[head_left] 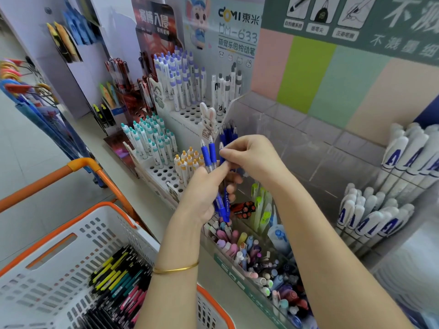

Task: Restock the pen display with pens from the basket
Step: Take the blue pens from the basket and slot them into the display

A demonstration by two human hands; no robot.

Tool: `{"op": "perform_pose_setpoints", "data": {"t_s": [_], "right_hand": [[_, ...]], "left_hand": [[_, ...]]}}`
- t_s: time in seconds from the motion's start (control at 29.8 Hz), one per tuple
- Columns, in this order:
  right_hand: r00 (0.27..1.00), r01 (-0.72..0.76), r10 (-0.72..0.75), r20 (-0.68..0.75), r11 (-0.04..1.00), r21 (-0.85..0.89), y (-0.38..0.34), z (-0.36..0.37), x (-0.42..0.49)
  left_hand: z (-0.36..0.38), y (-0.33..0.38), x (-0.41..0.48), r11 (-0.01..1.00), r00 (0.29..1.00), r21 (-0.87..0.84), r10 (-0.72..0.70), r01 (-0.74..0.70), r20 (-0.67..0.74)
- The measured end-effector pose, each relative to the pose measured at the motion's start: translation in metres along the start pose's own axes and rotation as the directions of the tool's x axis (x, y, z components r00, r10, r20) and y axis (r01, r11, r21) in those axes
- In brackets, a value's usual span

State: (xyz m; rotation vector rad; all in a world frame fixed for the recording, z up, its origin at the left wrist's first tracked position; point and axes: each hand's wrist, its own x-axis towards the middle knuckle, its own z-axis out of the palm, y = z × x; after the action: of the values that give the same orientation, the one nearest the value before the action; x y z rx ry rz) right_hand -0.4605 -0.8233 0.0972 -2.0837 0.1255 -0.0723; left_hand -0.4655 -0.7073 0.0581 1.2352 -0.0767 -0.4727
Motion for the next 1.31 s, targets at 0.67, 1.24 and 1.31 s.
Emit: {"op": "perform_pose_setpoints", "data": {"t_s": [0.67,1.24,1.31], "right_hand": [[0.902,-0.027,-0.169,-0.396,0.895,-0.444,0.023,0.018,0.03],[0.994,-0.032,0.024,0.108,0.997,0.072,-0.007,-0.007,-0.011],[0.998,0.0,-0.004,0.056,0.997,0.074,-0.006,-0.005,-0.009]], "left_hand": [[-0.009,-0.002,0.005,0.998,0.971,-0.066,-0.037,0.022,-0.238],[0.002,0.0,-0.001,0.989,0.999,0.142,-0.028,0.025,0.017],[0.002,0.001,-0.002,0.991,1.0,0.13,-0.028,0.026,0.012]]}}
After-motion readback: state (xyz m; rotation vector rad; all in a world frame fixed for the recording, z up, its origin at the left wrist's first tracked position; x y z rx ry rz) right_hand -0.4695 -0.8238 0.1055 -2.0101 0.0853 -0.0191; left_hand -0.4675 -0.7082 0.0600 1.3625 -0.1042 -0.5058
